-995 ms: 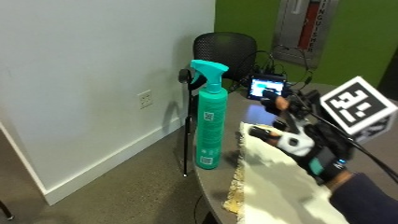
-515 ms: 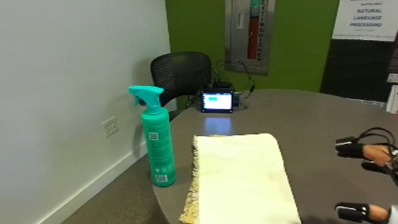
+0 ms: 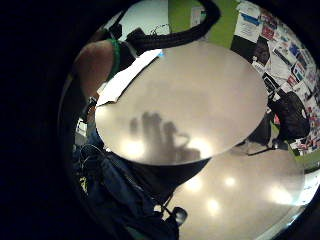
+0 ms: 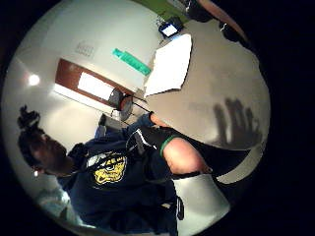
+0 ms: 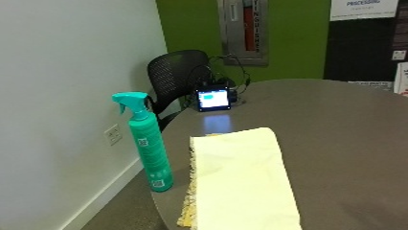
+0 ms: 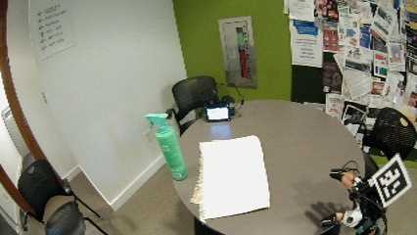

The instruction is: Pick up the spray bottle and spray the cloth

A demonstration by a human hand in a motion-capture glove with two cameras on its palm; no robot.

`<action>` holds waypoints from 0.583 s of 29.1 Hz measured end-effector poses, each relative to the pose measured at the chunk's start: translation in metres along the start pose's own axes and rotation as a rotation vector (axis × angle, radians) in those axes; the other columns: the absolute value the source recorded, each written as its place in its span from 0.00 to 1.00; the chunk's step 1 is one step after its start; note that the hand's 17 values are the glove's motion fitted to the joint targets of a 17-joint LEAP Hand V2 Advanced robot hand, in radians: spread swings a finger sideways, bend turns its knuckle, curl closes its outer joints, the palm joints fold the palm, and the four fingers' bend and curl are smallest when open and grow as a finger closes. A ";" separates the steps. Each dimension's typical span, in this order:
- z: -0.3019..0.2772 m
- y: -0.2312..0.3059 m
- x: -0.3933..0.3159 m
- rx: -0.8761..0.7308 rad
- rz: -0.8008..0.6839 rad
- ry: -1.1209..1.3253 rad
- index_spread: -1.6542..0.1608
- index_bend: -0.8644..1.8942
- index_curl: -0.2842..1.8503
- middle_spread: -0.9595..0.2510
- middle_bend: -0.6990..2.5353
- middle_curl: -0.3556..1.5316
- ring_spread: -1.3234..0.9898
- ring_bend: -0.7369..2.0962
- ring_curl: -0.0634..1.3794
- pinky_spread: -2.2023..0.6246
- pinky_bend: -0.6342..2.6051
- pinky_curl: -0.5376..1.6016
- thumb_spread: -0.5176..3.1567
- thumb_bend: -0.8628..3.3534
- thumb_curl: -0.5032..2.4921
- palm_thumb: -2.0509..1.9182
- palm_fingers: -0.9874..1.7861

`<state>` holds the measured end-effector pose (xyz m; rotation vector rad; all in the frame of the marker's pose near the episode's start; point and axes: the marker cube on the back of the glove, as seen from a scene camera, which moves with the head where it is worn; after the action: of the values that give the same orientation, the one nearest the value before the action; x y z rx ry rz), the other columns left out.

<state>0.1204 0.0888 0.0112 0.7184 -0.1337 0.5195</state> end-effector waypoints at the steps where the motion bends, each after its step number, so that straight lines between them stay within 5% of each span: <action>1: -0.001 0.006 -0.001 0.020 0.006 -0.028 0.69 0.36 0.24 0.74 0.30 0.40 0.53 0.36 0.27 0.85 0.31 0.41 0.40 0.19 0.28 0.63 0.58; 17: -0.021 -0.014 -0.022 -0.020 -0.171 0.002 0.69 0.35 0.24 0.74 0.29 0.39 0.53 0.37 0.28 0.84 0.31 0.41 0.39 0.20 0.28 0.62 0.60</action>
<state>0.1073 0.0852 -0.0191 0.7028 -0.0749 0.3549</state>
